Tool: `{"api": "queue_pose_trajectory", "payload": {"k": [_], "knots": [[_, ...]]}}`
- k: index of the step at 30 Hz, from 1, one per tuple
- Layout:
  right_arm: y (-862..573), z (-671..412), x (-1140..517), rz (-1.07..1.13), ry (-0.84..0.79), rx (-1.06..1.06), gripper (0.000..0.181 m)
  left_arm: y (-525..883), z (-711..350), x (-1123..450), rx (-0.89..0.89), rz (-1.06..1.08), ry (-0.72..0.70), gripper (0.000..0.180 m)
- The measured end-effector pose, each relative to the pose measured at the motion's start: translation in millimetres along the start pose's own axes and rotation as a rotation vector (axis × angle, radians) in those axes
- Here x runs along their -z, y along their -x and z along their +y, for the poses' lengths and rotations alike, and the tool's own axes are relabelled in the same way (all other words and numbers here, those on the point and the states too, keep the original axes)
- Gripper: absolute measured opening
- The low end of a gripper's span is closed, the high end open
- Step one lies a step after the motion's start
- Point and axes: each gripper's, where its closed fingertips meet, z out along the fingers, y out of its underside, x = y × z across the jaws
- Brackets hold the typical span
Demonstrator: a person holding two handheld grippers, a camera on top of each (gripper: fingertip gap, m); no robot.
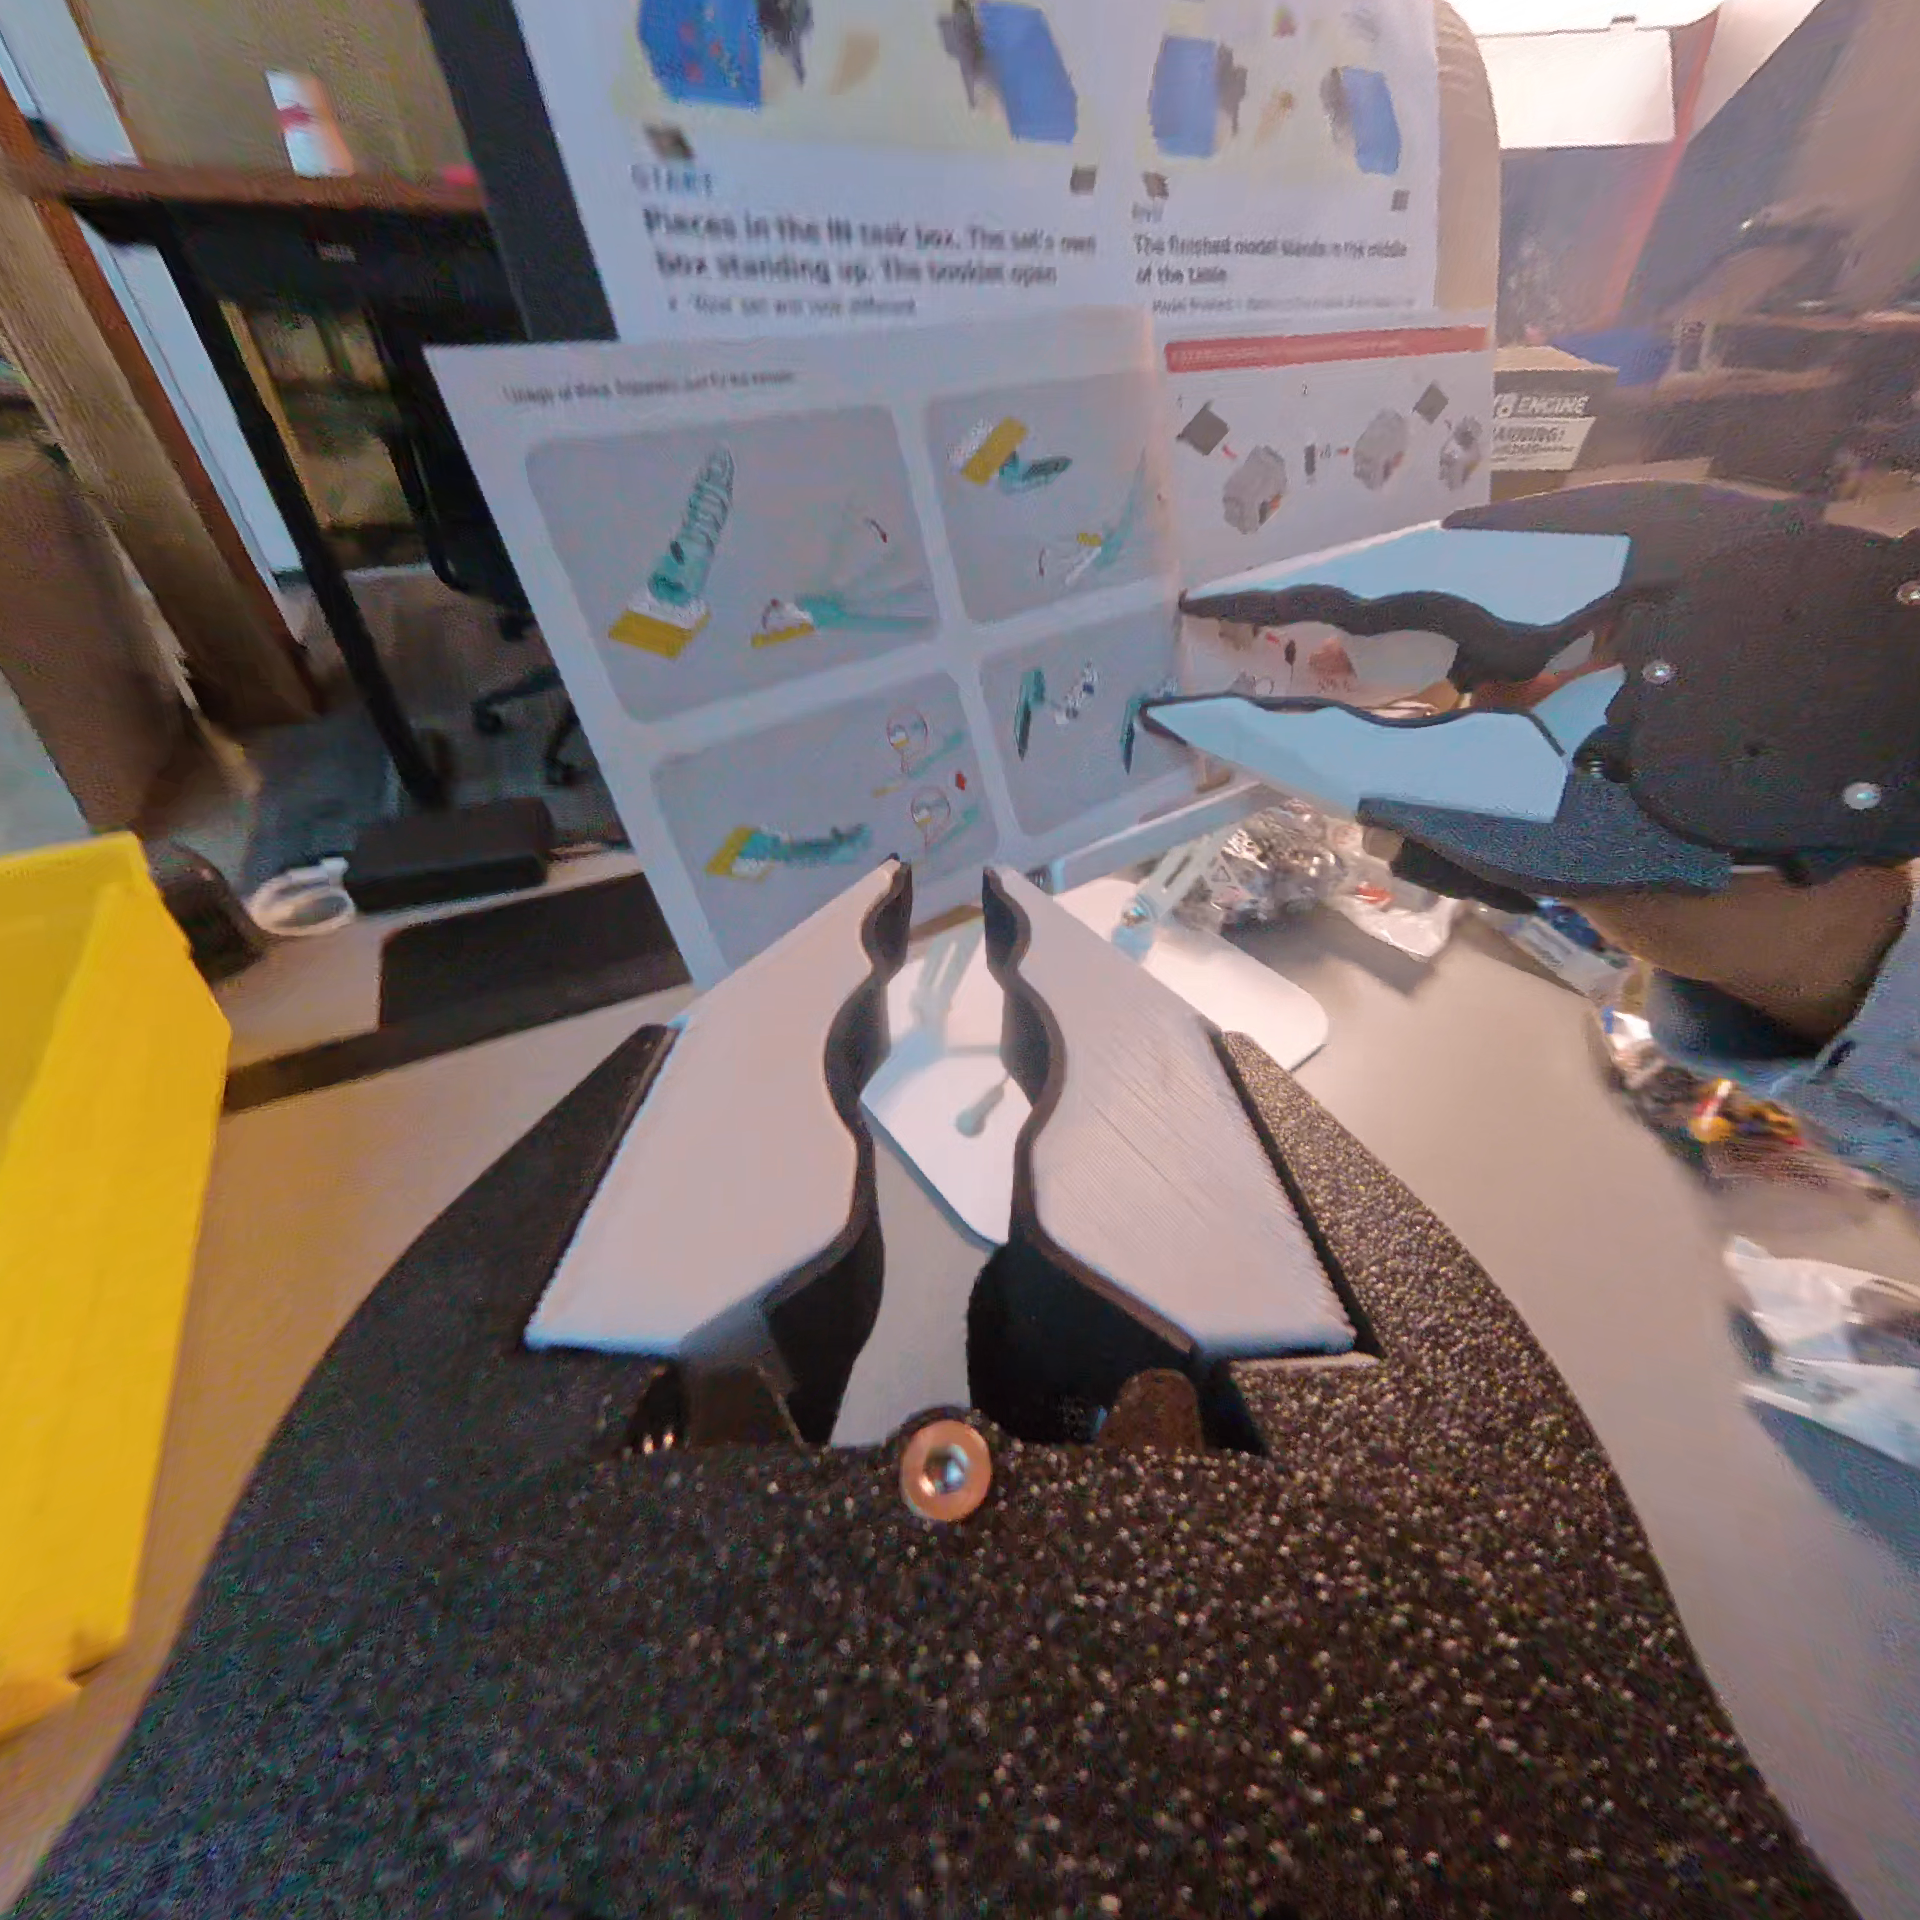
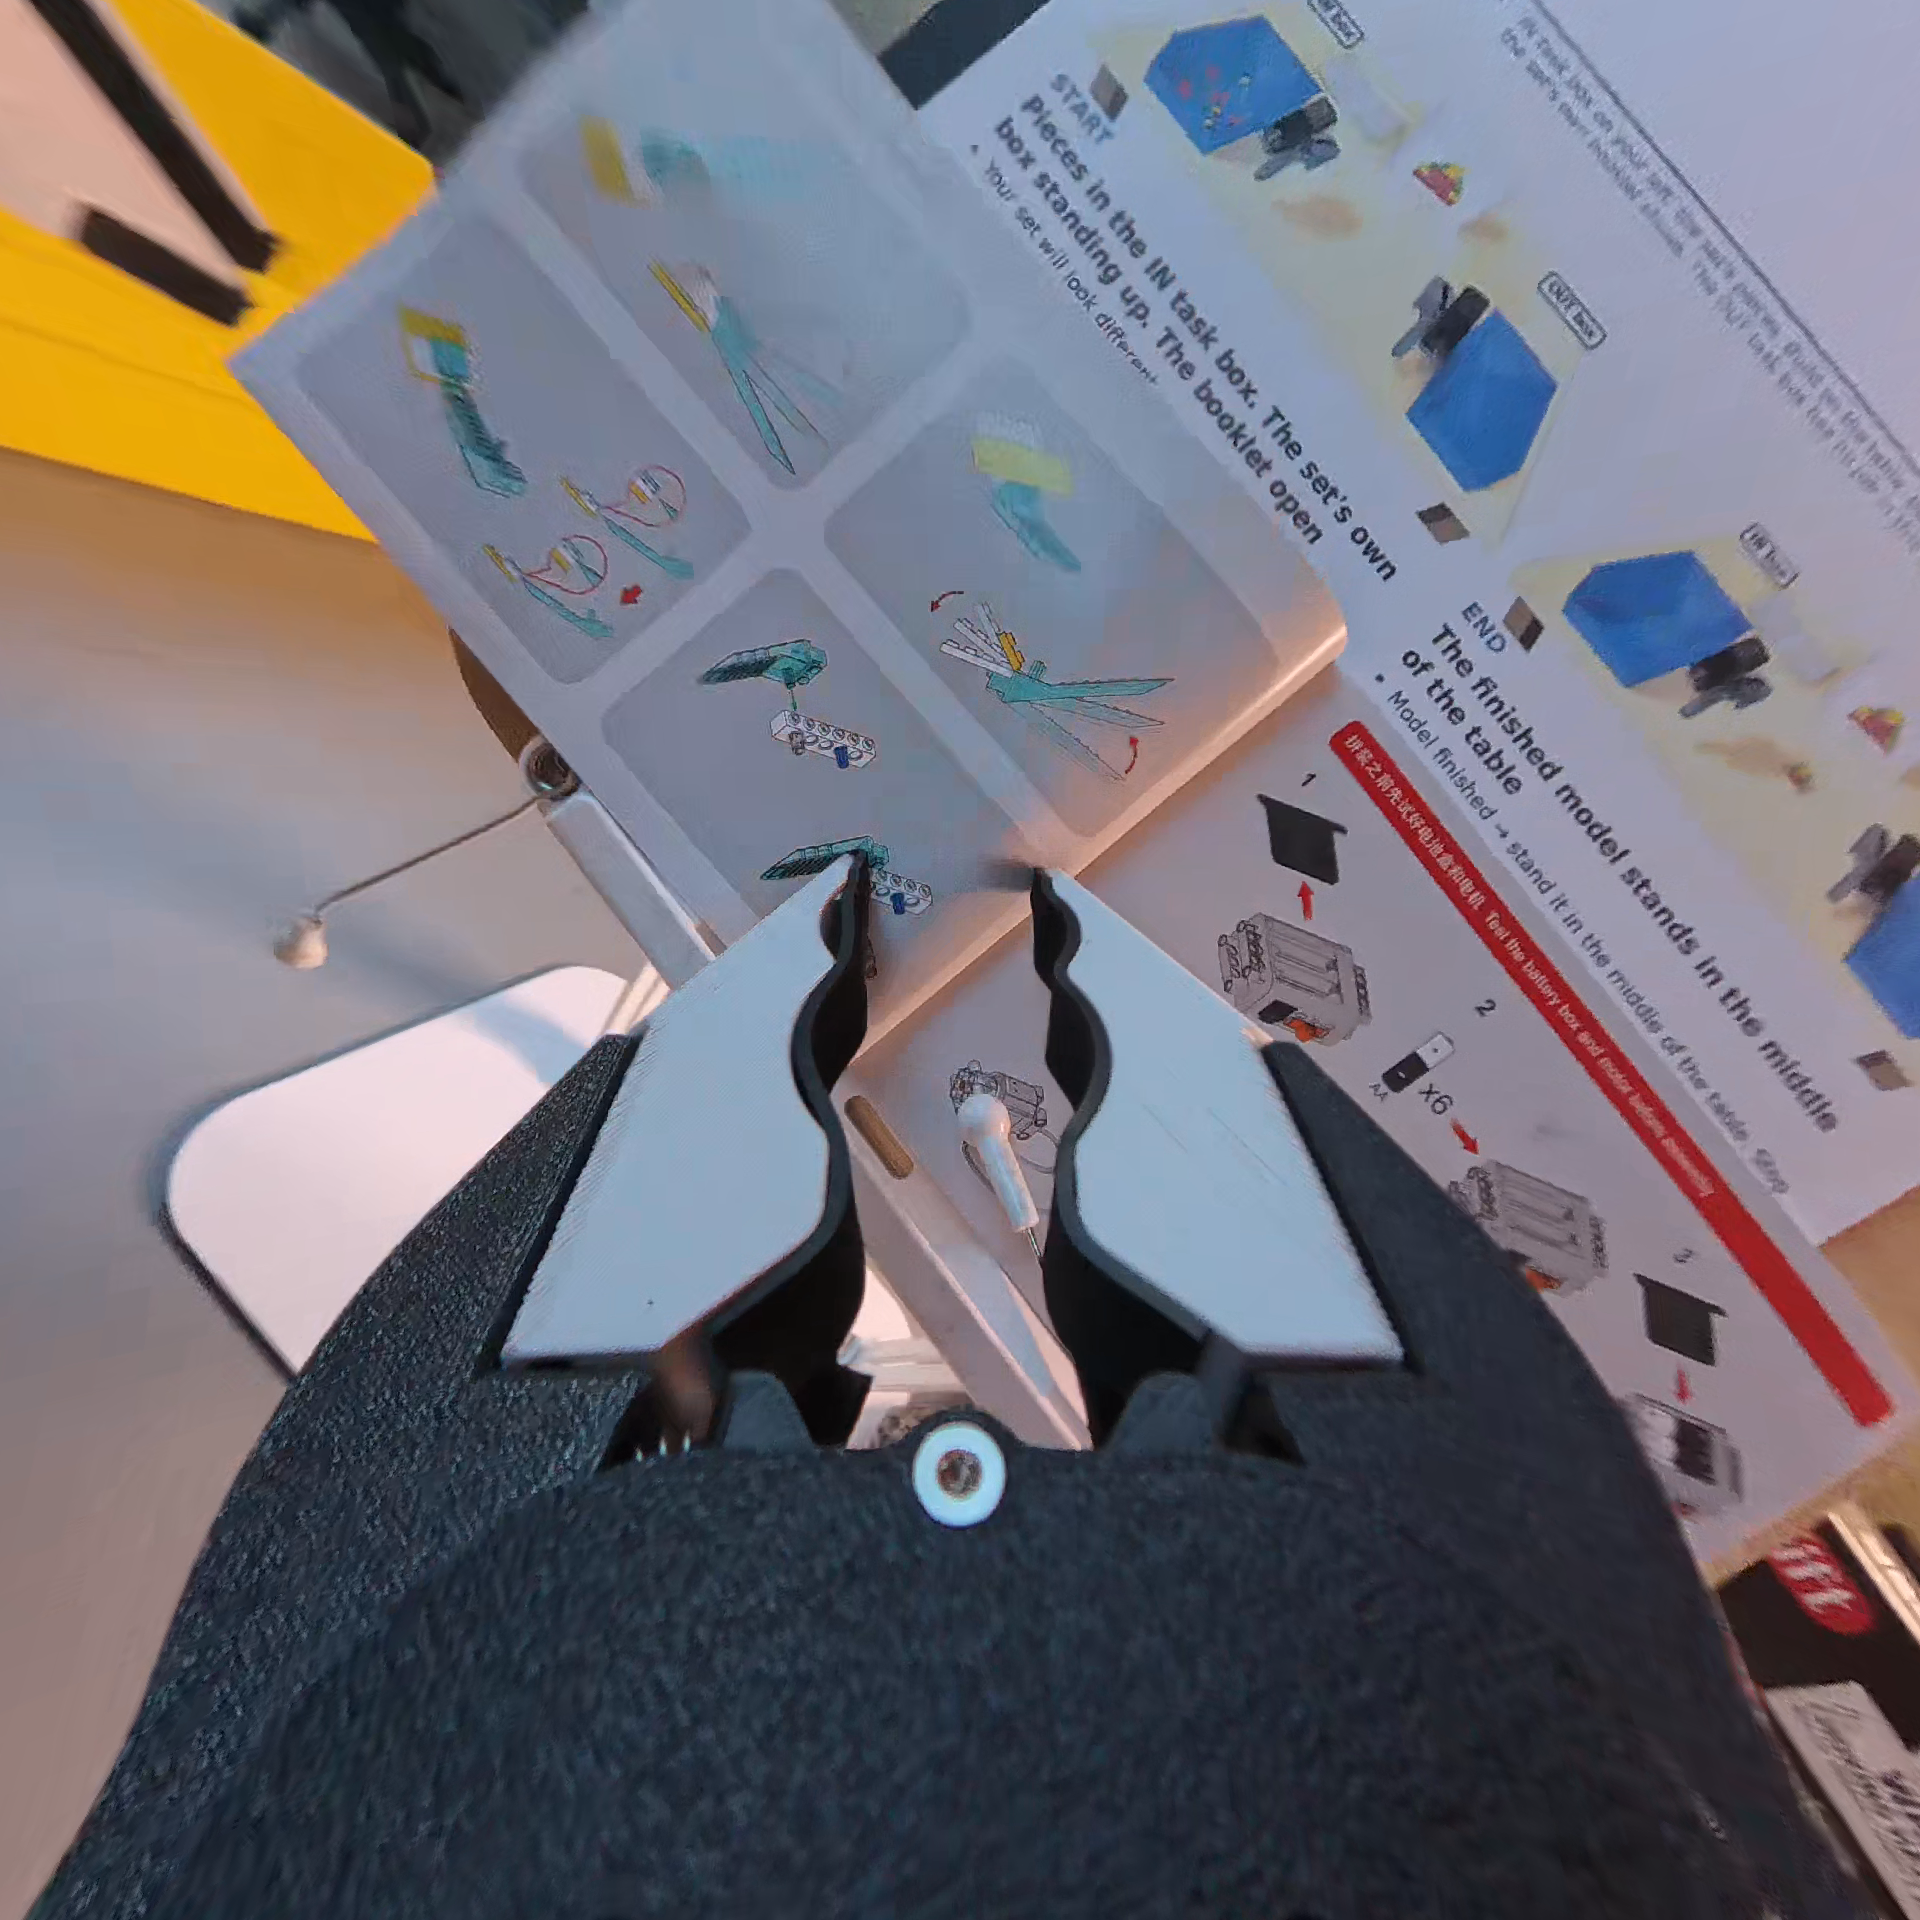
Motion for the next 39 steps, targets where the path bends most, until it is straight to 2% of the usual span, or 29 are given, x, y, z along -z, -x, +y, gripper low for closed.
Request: {"api": "queue_pose_trajectory", "payload": {"k": [3,5,8,11,12,13,14,19,23,25,28,29,32,35,39], "knots": [[1.5,-0.2,0.0,0.034,0.006,0.026,0.031,-8.1,45.2,3.5,0.341,0.145,0.122,0.034],[1.3,0.5,0.2,0.033,0.019,0.018,0.031,-17.3,70.0,-6.0,0.431,0.187,0.143,0.046],[1.7,0.1,0.1,0.026,0.043,0.017,0.031,-20.5,96.5,-31.2,0.222,0.086,0.188,0.056],[1.3,0.6,0.6,0.017,0.052,0.000,0.031,-18.2,98.2,-59.2,-0.052,-0.021,0.196,0.052],[1.3,0.6,0.6,0.014,0.054,-0.004,0.031,-12.8,101.3,-65.1,-0.154,-0.068,0.214,0.037],[1.1,0.9,0.3,0.015,0.057,-0.005,0.032,-7.8,103.9,-67.6,-0.245,-0.106,0.232,0.010],[1.2,1.3,0.1,0.017,0.060,-0.005,0.031,-4.8,104.4,-66.2,-0.317,-0.128,0.242,0.002],[1.9,0.8,-0.9,0.042,0.050,-0.027,0.031,19.0,72.8,-28.2,-0.507,-0.271,0.197,0.002],[1.7,1.2,-2.0,0.083,0.045,-0.038,0.032,22.2,53.7,-17.0,-0.674,-0.306,0.209,0.004],[1.5,1.2,-2.6,0.104,0.050,-0.051,0.032,29.9,52.4,-14.8,-0.652,-0.314,0.208,0.006],[4.6,0.6,-4.2,0.133,0.043,-0.077,0.038,33.3,48.2,-15.7,-0.395,-0.235,0.131,0.009],[5.5,0.4,-4.8,0.145,0.035,-0.079,0.041,32.8,44.2,-15.3,-0.426,-0.258,0.118,0.008],[9.7,-0.6,-5.6,0.167,0.006,-0.084,0.049,31.7,30.1,-12.6,-0.755,-0.361,0.134,0.006],[11.0,-0.4,-5.4,0.175,0.000,-0.063,0.051,29.8,11.3,-13.8,-0.873,-0.331,0.144,0.007],[10.6,0.2,-5.1,0.161,0.003,-0.068,0.051,18.7,-17.6,-26.8,-1.162,-0.308,0.142,0.008]]}}
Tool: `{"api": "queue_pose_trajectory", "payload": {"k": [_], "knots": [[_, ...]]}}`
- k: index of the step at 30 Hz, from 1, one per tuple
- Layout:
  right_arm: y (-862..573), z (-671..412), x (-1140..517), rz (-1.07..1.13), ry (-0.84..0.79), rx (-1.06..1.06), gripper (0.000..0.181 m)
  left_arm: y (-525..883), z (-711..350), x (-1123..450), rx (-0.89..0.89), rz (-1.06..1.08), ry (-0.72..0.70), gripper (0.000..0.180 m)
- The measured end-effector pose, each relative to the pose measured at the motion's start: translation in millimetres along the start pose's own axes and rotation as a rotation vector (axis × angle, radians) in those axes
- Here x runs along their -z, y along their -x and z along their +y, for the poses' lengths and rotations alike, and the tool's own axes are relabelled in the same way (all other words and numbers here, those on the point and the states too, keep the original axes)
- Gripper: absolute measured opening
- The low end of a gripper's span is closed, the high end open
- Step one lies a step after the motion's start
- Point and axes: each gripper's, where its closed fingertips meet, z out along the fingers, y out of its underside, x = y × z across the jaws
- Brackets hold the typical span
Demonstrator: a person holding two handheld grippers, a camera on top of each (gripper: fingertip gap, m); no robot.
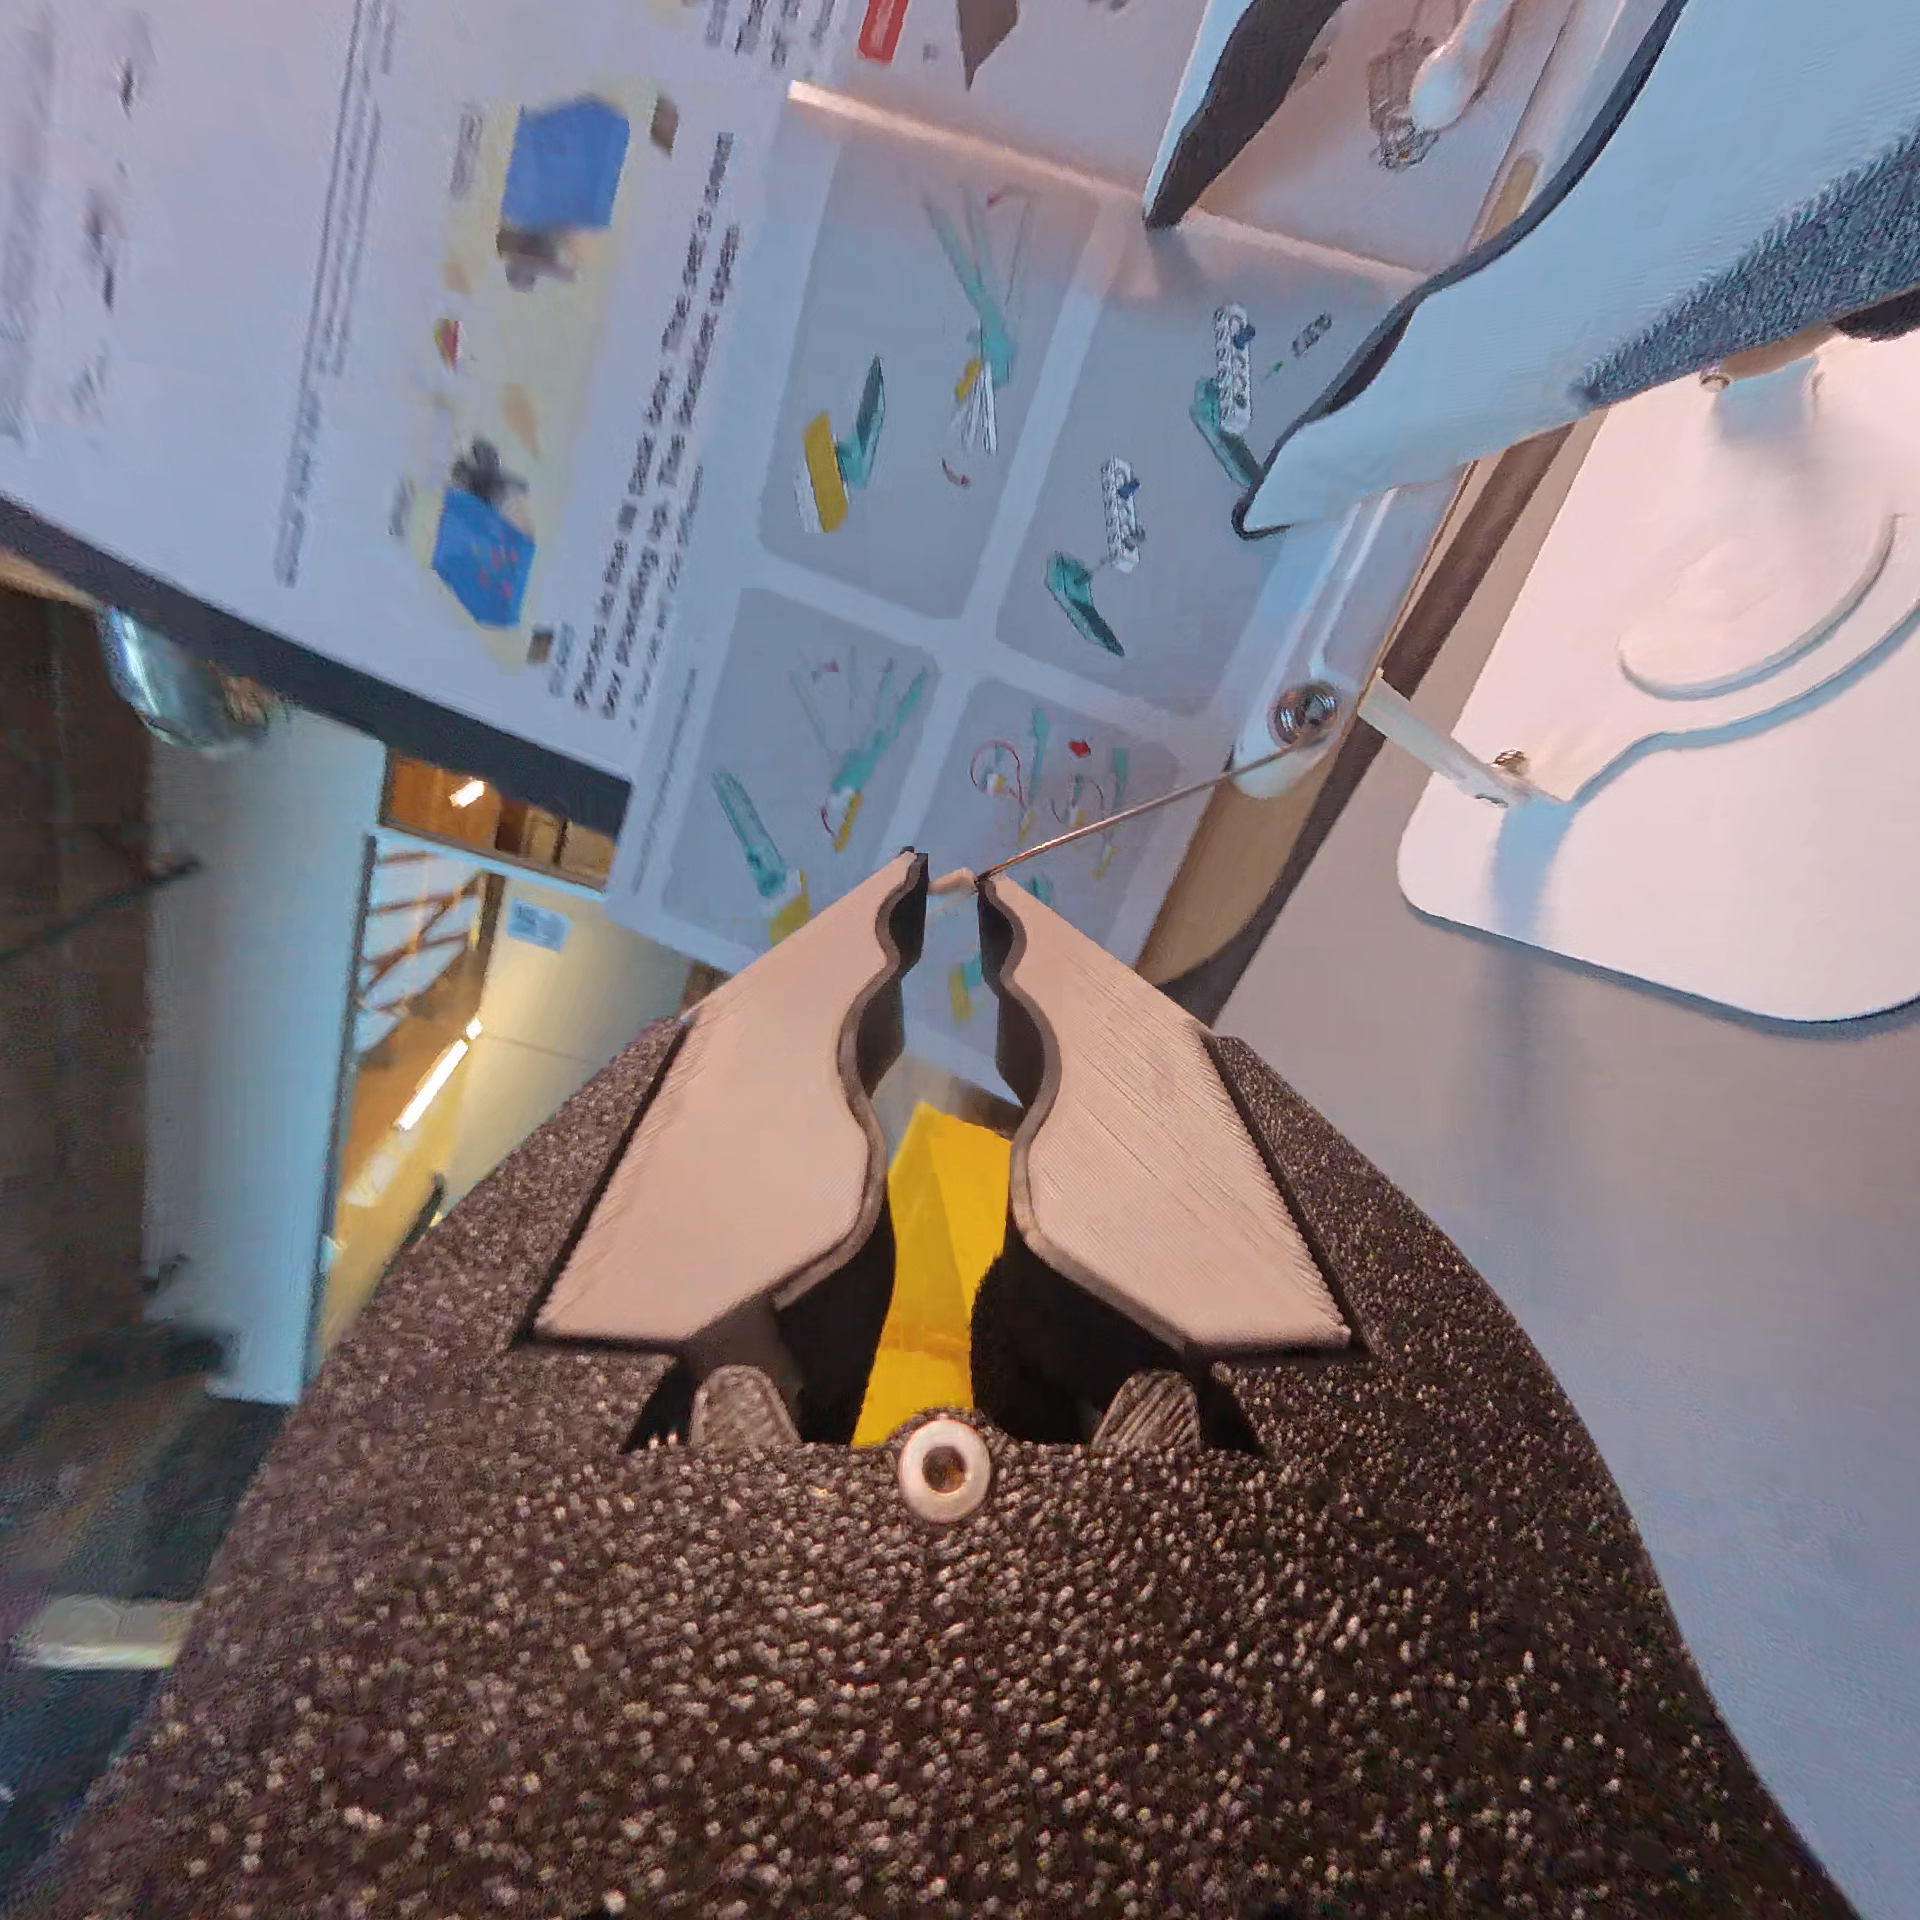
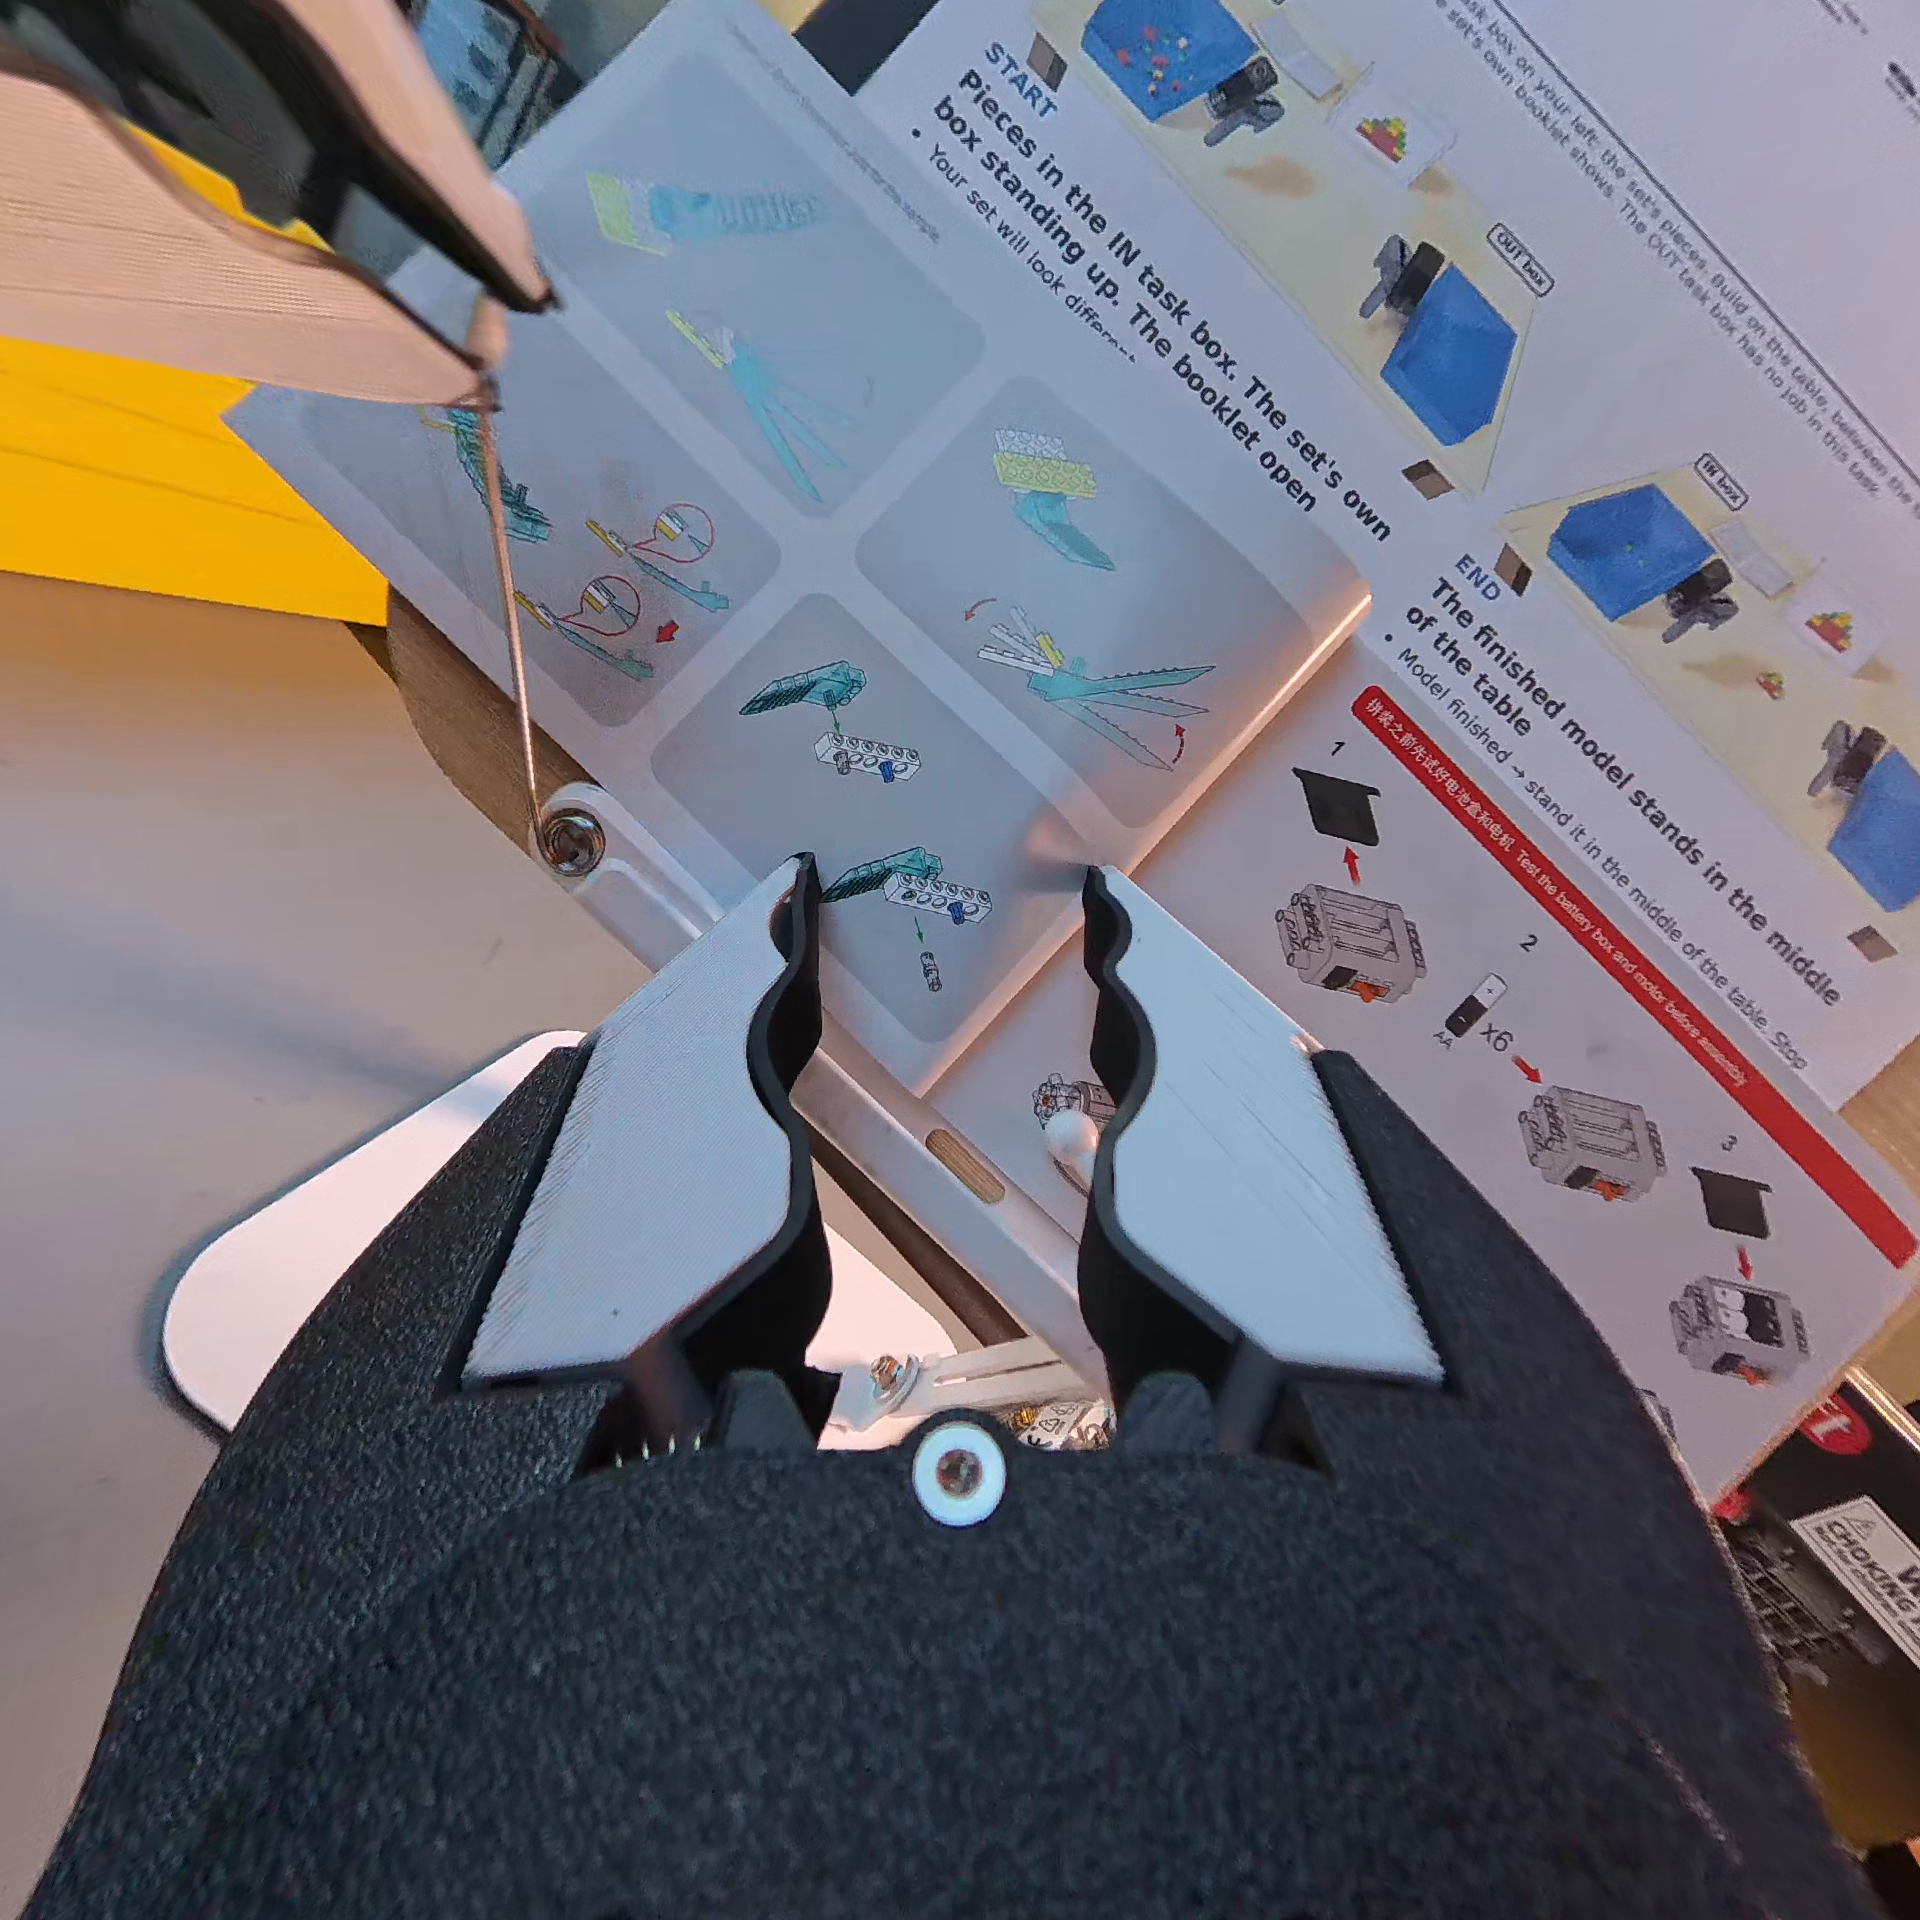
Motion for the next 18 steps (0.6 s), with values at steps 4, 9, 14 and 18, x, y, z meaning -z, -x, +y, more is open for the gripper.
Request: {"api": "queue_pose_trajectory", "payload": {"k": [4,9,14,18], "knots": [[1.8,0.6,0.8,-0.011,-0.001,-0.007,0.056,11.4,-35.8,-13.2,-0.199,-0.023,-0.135,0.000],[2.5,-0.7,2.7,-0.016,-0.010,-0.026,0.057,35.7,-77.2,-17.7,-0.218,-0.098,-0.207,0.003],[5.4,-3.4,9.4,-0.068,-0.017,-0.063,0.063,37.3,-41.7,-14.1,0.640,0.087,-0.135,0.029],[5.7,-7.2,17.1,-0.111,-0.036,-0.063,0.063,0.5,-27.9,-11.5,1.020,0.165,-0.155,0.033]]}}
